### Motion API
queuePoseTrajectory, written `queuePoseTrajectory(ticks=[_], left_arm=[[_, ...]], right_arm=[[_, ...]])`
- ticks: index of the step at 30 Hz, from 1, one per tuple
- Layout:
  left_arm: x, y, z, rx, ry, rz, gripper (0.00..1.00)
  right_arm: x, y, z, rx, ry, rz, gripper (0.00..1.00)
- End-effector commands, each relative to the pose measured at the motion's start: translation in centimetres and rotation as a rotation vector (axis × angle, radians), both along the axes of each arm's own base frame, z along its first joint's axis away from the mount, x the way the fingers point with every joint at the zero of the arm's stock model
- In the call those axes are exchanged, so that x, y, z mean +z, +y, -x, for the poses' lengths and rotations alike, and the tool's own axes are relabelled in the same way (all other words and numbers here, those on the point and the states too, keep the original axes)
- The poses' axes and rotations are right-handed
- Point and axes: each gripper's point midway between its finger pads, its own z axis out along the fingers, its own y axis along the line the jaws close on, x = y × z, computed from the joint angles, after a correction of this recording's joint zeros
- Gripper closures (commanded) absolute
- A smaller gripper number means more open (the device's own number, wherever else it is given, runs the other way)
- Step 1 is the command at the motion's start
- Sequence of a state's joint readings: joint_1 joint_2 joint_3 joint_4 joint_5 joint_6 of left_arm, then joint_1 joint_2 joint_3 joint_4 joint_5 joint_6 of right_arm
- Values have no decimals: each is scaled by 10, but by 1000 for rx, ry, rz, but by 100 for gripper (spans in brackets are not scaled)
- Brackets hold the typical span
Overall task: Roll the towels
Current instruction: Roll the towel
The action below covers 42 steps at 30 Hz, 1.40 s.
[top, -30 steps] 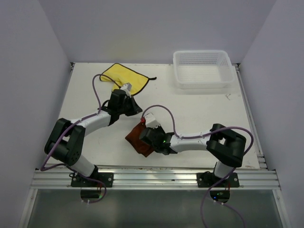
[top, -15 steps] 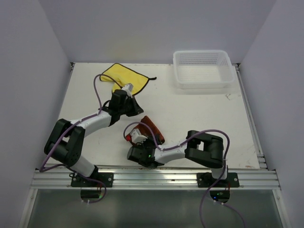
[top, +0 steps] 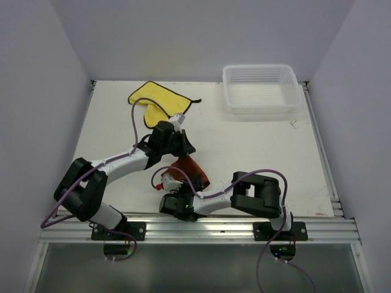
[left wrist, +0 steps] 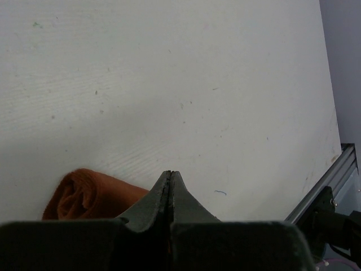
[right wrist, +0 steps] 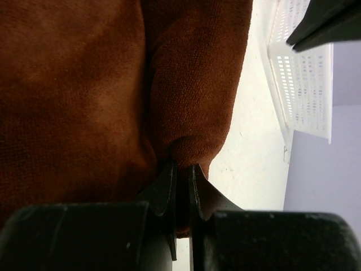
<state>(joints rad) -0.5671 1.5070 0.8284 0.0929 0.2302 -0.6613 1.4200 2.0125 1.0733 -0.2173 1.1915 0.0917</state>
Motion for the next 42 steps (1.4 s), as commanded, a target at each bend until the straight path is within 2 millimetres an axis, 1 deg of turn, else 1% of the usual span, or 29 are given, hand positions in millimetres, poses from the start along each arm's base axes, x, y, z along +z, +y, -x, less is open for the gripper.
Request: queuePoseTrajectory(ticks=[1,3,4,6,8,9,10,14,18,22,28,33,34,38,39,41,42], left_arm=[[-2,-4,10,-38,-23,-1,100],[-8,-3,17,-52,-6,-12,100],[-15,0,22,-52,8,-21,100],[-19,1,26,-55,14,-14,100],[-29,3,33,-60,41,-14,100],[-30,2,34,-64,39,-7,100],[-37,3,37,-61,55,-13,100],[-46,1,38,-70,68,-12,100],[-50,-1,37,-77,69,-12,100],[-65,4,36,-59,95,-59,100],[-83,10,39,-40,145,-101,100],[-93,15,42,-27,174,-125,100],[-95,15,43,-25,180,-128,100],[-99,19,45,-15,191,-143,100],[-101,20,46,-14,195,-148,100],[-101,20,46,-13,193,-145,100],[-101,20,44,-13,189,-150,100]], right_arm=[[-7,12,6,24,25,15,100],[-8,12,6,22,27,23,100],[-10,12,6,21,30,29,100],[-12,13,6,23,36,30,100],[-13,16,6,26,43,29,100],[-14,16,6,25,44,32,100],[-15,17,7,29,47,37,100],[-14,20,6,33,52,34,100],[-13,20,7,38,56,31,100],[-14,22,10,47,77,5,100],[-9,23,11,56,87,-36,98],[-4,24,11,55,91,-72,90],[-1,24,12,56,88,-87,89],[6,18,12,45,79,-117,81],[9,16,12,39,74,-129,77],[15,14,11,35,69,-154,72],[17,13,12,37,67,-164,67]])
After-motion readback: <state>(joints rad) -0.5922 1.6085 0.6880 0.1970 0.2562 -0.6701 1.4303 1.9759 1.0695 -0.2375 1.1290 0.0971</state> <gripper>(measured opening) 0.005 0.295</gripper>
